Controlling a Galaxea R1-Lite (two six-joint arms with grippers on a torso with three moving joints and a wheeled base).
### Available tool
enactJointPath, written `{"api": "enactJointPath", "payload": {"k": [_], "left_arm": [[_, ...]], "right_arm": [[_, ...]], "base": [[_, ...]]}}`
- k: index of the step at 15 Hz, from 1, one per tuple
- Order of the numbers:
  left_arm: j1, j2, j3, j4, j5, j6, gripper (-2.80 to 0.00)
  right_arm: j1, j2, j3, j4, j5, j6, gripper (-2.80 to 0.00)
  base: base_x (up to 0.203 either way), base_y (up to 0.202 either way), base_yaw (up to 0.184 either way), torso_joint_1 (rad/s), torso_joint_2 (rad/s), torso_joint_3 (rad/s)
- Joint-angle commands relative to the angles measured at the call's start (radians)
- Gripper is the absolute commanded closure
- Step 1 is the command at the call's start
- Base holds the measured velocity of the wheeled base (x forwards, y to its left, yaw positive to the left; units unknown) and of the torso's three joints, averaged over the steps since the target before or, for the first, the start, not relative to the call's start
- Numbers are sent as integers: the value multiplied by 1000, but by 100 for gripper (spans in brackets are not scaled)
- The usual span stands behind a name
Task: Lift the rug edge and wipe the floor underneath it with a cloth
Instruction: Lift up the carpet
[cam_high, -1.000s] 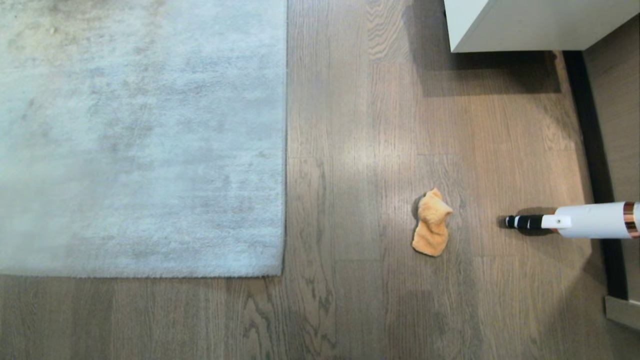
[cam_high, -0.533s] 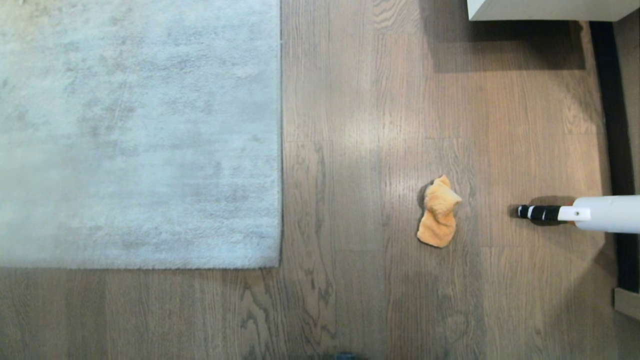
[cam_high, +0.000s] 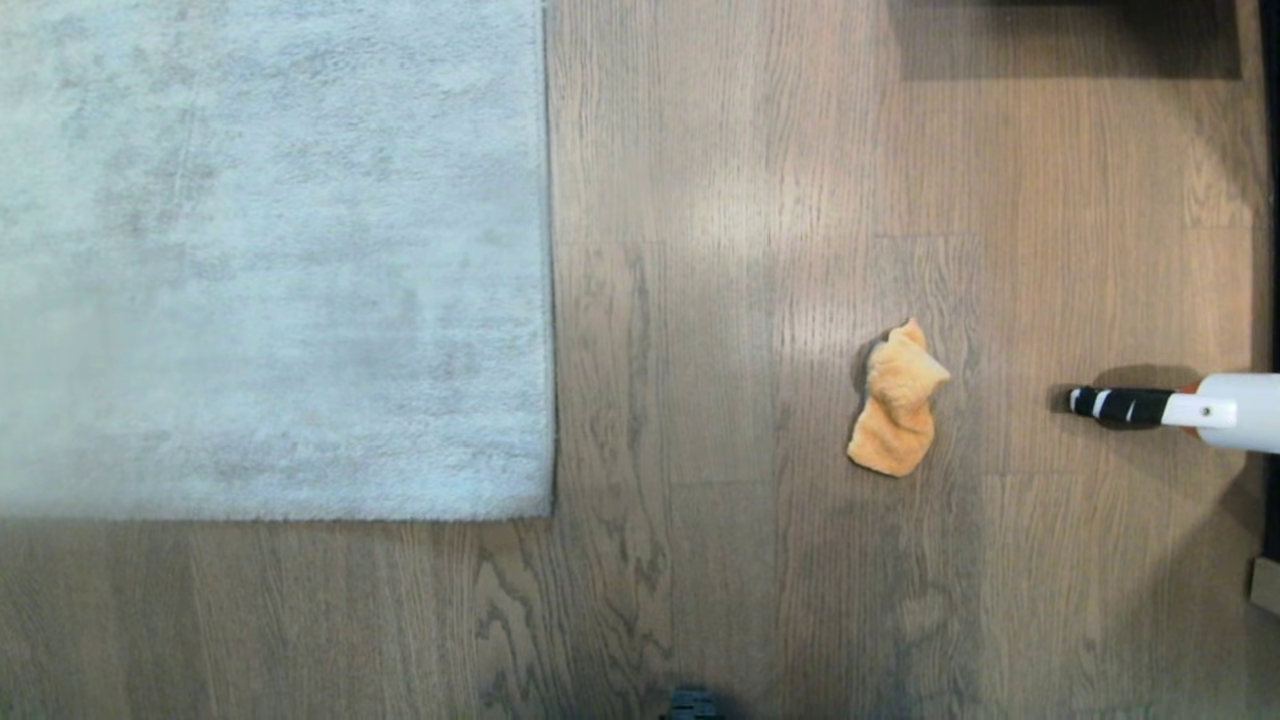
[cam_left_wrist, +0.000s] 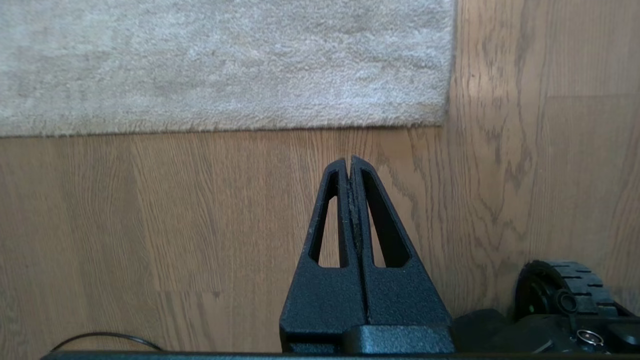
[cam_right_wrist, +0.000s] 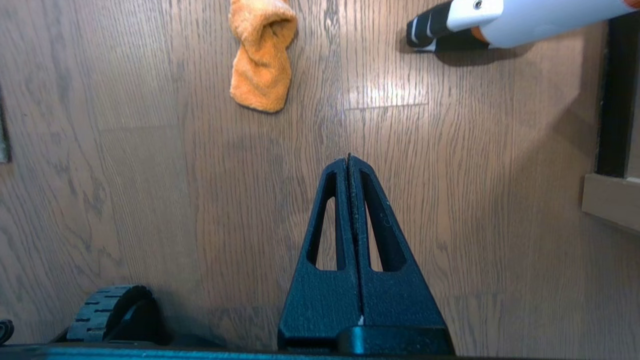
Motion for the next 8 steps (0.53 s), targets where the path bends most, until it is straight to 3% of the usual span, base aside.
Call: {"api": "enactJointPath", "payload": {"k": [1, 8], "left_arm": [[0, 1, 2, 0, 0, -1, 0], [0, 1, 0, 0, 0, -2, 0]], "right_arm": [[0, 0, 0, 0, 0, 0, 0], [0, 0, 0, 0, 0, 0, 0]], "base": [[0, 0, 0, -3, -1, -194], [0, 0, 0, 2, 2, -192]]}}
